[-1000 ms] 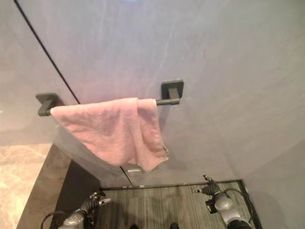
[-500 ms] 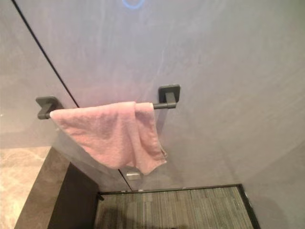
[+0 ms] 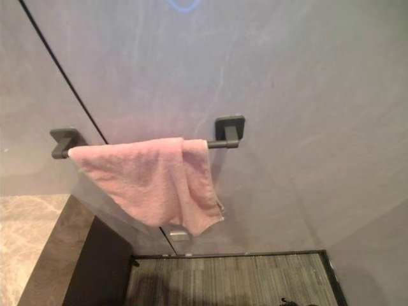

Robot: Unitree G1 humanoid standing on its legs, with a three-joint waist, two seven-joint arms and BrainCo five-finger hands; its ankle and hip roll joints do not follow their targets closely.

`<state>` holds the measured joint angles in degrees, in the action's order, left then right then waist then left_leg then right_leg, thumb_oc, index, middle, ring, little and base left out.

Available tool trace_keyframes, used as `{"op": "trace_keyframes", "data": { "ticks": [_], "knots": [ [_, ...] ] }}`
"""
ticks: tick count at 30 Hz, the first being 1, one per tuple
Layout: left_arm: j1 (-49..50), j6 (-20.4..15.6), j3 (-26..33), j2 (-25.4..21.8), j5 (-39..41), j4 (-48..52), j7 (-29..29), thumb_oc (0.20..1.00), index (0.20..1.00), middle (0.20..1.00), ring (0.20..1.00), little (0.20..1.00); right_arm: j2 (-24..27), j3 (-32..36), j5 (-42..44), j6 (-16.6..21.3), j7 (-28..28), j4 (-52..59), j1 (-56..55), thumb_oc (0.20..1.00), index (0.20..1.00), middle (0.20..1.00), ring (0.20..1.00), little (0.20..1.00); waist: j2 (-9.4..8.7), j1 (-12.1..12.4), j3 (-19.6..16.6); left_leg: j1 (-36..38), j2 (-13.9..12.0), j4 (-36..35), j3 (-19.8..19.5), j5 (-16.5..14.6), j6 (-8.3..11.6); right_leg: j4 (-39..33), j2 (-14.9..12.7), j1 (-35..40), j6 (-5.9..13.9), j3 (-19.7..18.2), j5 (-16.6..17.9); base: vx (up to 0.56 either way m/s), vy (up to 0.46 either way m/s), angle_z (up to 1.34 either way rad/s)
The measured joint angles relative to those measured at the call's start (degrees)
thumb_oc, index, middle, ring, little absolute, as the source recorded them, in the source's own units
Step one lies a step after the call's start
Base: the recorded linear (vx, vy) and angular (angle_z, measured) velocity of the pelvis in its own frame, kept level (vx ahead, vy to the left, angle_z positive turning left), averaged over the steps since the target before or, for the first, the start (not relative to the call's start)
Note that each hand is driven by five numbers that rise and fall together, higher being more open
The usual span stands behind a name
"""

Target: Put brush and paste in cup on sink, flatten towel.

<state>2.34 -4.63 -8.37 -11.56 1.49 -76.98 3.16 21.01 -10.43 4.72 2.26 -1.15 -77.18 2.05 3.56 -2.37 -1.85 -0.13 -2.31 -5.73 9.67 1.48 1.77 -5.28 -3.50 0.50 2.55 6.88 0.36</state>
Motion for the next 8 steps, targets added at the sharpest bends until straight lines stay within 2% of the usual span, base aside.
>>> {"op": "trace_keyframes", "data": {
  "ticks": [8],
  "knots": [
    [0.1, -0.1, 0.1, 0.0, 1.0, 0.3, 0.1, 1.0, 1.0, 1.0, 1.0, 1.0, 0.2, -0.5, 0.0, 1.3, 0.2, 2.4, -0.2, 1.0, 1.0, 1.0, 1.0, 1.0, -0.02, -0.1, 0.0, 0.0, 0.0, 0.0, 0.0, 0.0, -0.01, 0.0, 0.0, 0.0, -0.05, 0.0, -0.1, 0.0, 0.0, 0.0]
  ]
}}
